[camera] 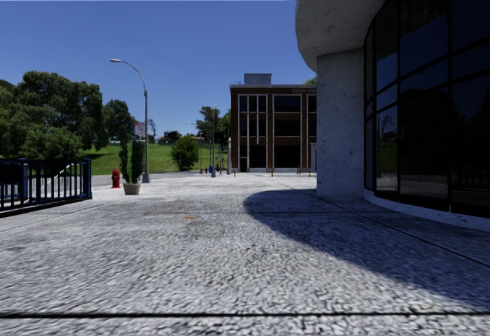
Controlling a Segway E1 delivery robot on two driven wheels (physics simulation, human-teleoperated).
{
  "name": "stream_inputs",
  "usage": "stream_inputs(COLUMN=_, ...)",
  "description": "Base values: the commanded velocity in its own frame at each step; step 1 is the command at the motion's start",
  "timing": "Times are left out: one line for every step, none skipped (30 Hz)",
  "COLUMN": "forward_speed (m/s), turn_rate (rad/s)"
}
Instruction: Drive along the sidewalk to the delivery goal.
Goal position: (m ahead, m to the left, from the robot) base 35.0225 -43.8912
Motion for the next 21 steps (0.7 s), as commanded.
stream_inputs(forward_speed=2.0, turn_rate=0.0)
stream_inputs(forward_speed=2.0, turn_rate=0.0)
stream_inputs(forward_speed=2.0, turn_rate=0.0)
stream_inputs(forward_speed=2.0, turn_rate=0.0)
stream_inputs(forward_speed=2.0, turn_rate=0.0)
stream_inputs(forward_speed=2.0, turn_rate=0.0)
stream_inputs(forward_speed=2.0, turn_rate=0.0)
stream_inputs(forward_speed=2.0, turn_rate=0.0)
stream_inputs(forward_speed=2.0, turn_rate=0.0)
stream_inputs(forward_speed=2.0, turn_rate=0.0)
stream_inputs(forward_speed=2.0, turn_rate=0.0)
stream_inputs(forward_speed=2.0, turn_rate=0.0)
stream_inputs(forward_speed=2.0, turn_rate=0.0)
stream_inputs(forward_speed=2.0, turn_rate=0.0)
stream_inputs(forward_speed=2.0, turn_rate=0.0)
stream_inputs(forward_speed=2.0, turn_rate=0.0)
stream_inputs(forward_speed=2.0, turn_rate=0.0)
stream_inputs(forward_speed=2.0, turn_rate=0.0)
stream_inputs(forward_speed=2.0, turn_rate=0.0)
stream_inputs(forward_speed=2.0, turn_rate=0.0)
stream_inputs(forward_speed=2.0, turn_rate=0.0)
